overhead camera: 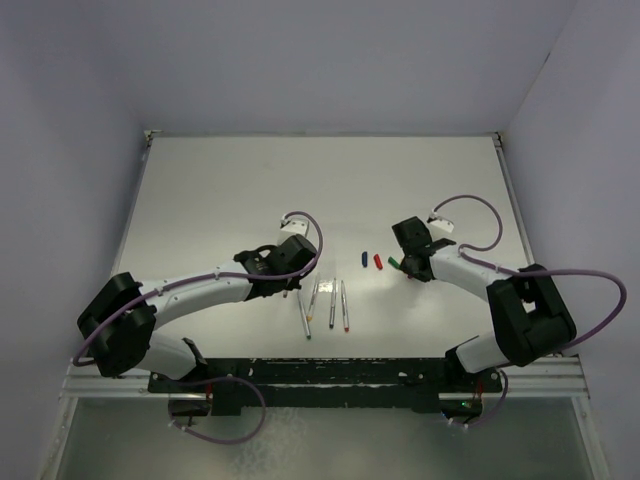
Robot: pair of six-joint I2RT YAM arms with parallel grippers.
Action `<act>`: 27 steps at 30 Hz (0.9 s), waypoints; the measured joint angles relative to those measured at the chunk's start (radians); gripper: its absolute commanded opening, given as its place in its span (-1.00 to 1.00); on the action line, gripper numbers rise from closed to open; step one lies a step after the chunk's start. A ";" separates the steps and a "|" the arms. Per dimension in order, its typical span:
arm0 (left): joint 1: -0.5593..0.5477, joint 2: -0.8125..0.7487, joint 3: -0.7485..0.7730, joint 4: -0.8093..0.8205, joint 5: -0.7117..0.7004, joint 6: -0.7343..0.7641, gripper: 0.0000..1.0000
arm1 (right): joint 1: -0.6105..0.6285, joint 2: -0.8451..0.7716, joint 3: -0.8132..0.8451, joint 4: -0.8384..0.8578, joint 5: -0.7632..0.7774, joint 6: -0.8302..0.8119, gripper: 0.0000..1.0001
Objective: Insert the pens into the pen caps
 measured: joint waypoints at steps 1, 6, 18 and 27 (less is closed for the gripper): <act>0.000 0.000 0.000 0.000 0.000 0.000 -1.00 | 0.000 0.000 0.000 0.001 -0.001 0.000 -0.35; 0.000 0.000 0.000 0.000 0.000 0.000 -1.00 | 0.000 -0.003 -0.004 0.009 -0.011 0.002 -0.51; 0.001 0.008 0.000 0.002 0.000 0.000 -1.00 | 0.001 -0.029 -0.015 0.027 -0.021 -0.010 -1.00; 0.002 0.003 0.000 0.030 -0.008 0.028 -1.00 | 0.001 -0.362 -0.047 0.083 -0.009 -0.131 -1.00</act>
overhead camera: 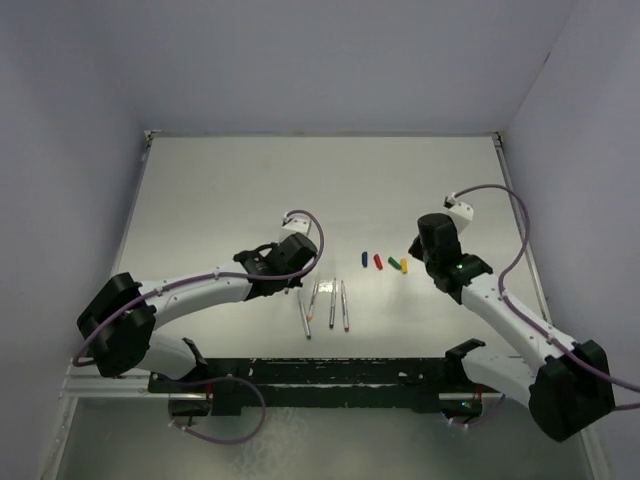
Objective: Insert the pens into the pen caps
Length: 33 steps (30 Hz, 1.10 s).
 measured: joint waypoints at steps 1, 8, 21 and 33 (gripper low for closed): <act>0.000 -0.003 0.000 0.008 0.000 0.006 -1.00 | 0.000 -0.045 0.000 0.030 0.000 -0.028 -1.00; 0.001 -0.098 -0.034 0.172 0.054 0.112 -1.00 | 0.000 -0.146 -0.006 0.237 -0.079 -0.215 -1.00; 0.041 -0.284 -0.210 0.644 0.371 0.213 -1.00 | 0.000 -0.092 -0.113 0.795 -0.469 -0.312 -1.00; 0.132 -0.161 -0.289 0.932 0.696 0.042 -1.00 | 0.000 0.055 -0.149 1.256 -0.753 -0.217 -1.00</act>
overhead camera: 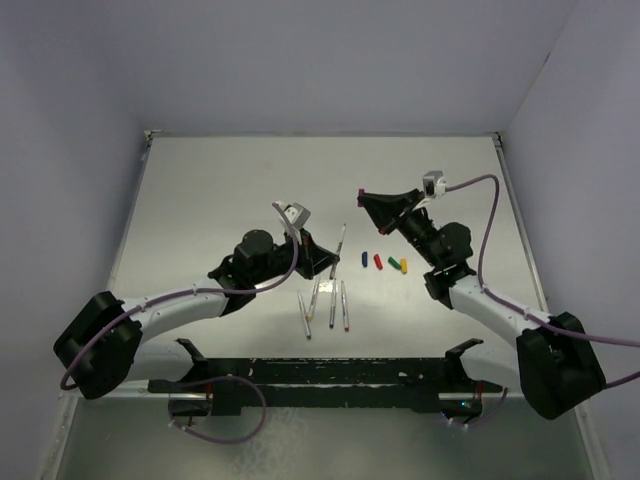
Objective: Insert the pens into the pen caps
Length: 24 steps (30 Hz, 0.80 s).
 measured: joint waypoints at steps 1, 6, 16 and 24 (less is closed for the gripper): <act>0.000 0.005 0.000 0.020 0.020 -0.013 -1.00 | 0.000 0.013 -0.007 0.039 -0.018 0.018 -1.00; -0.001 0.008 -0.001 0.098 0.067 -0.056 -1.00 | 0.000 0.085 -0.039 0.194 -0.069 0.113 -1.00; -0.001 0.008 -0.010 0.160 0.078 -0.093 -1.00 | 0.000 0.173 -0.072 0.414 -0.120 0.275 -1.00; -0.001 0.008 -0.011 0.169 0.067 -0.096 -1.00 | 0.000 0.196 -0.072 0.502 -0.127 0.345 -1.00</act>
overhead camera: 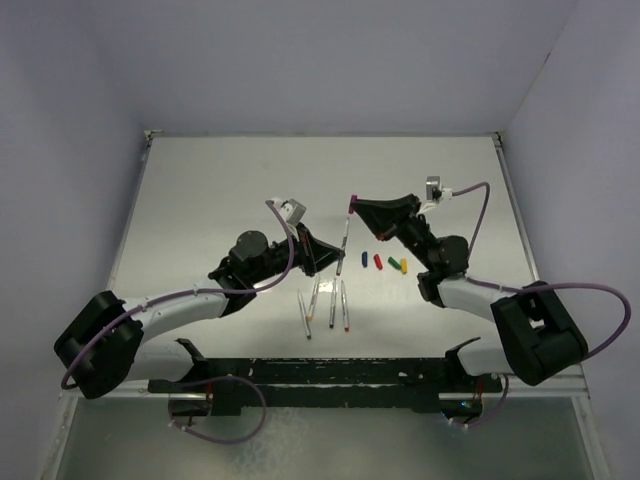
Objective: Insert the pens into the pen caps
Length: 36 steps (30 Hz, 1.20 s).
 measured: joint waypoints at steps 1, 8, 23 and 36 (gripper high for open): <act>0.000 0.000 0.000 0.000 -0.003 0.000 -1.00 | 0.000 0.003 -0.001 0.006 -0.001 0.005 -1.00; 0.000 0.000 0.000 -0.001 -0.009 0.002 -1.00 | 0.000 0.003 -0.019 0.019 -0.005 0.016 -1.00; 0.000 0.013 0.000 0.000 -0.008 0.003 -1.00 | 0.000 0.061 -0.019 0.029 -0.019 0.026 -1.00; 0.000 0.010 0.000 -0.002 -0.031 0.006 -1.00 | 0.001 0.061 -0.029 0.029 -0.029 0.046 -1.00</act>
